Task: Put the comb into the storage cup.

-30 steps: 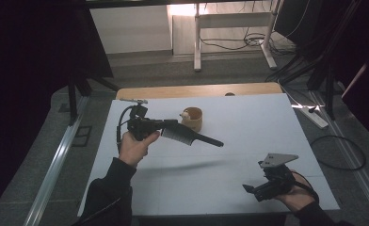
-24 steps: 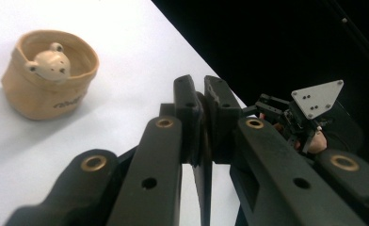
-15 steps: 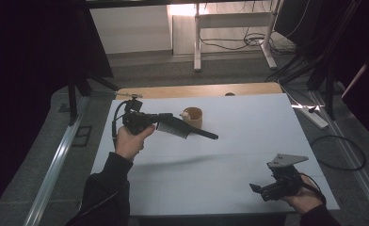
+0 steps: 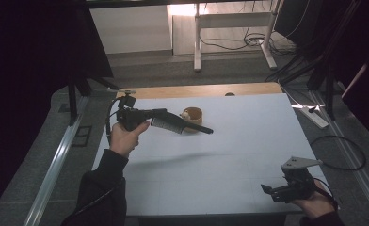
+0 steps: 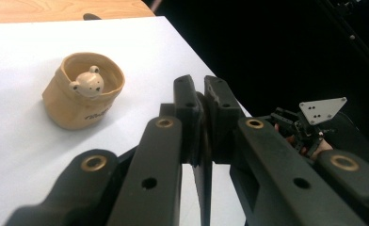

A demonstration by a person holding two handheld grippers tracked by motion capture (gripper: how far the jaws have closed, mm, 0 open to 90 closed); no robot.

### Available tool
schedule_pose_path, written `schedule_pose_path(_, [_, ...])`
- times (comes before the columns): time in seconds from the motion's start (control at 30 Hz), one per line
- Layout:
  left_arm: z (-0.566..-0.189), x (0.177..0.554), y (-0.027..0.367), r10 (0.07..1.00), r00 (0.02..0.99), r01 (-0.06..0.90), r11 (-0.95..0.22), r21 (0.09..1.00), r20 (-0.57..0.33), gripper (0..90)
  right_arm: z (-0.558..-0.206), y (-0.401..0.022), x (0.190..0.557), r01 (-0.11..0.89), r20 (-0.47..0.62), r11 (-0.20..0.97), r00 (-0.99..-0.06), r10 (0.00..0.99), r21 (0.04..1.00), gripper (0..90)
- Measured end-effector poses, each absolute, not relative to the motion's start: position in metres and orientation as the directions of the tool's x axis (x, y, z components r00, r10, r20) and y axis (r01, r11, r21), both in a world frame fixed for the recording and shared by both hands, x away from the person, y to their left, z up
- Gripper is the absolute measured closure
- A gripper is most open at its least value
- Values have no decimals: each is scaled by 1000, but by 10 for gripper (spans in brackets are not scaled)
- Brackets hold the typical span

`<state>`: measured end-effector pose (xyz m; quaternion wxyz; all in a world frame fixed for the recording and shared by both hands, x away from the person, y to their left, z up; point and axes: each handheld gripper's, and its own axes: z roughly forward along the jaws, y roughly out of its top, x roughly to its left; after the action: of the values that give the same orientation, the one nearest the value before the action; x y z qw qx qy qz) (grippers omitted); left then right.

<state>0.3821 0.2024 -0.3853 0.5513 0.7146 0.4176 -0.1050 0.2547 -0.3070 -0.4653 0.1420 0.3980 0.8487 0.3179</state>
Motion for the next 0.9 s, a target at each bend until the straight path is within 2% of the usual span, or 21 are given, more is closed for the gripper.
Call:
schedule_pose_path(0.33, [-379,389,205,510,613,717,-38,696,-603,836,-460,-317,247,607,23,434,-598,801,665,0])
schedule_pose_path(0.9, [-370,406,214,557,580,724,-16,690,-595,836,-457,-322,238,607,9,428,-582,813,670,0])
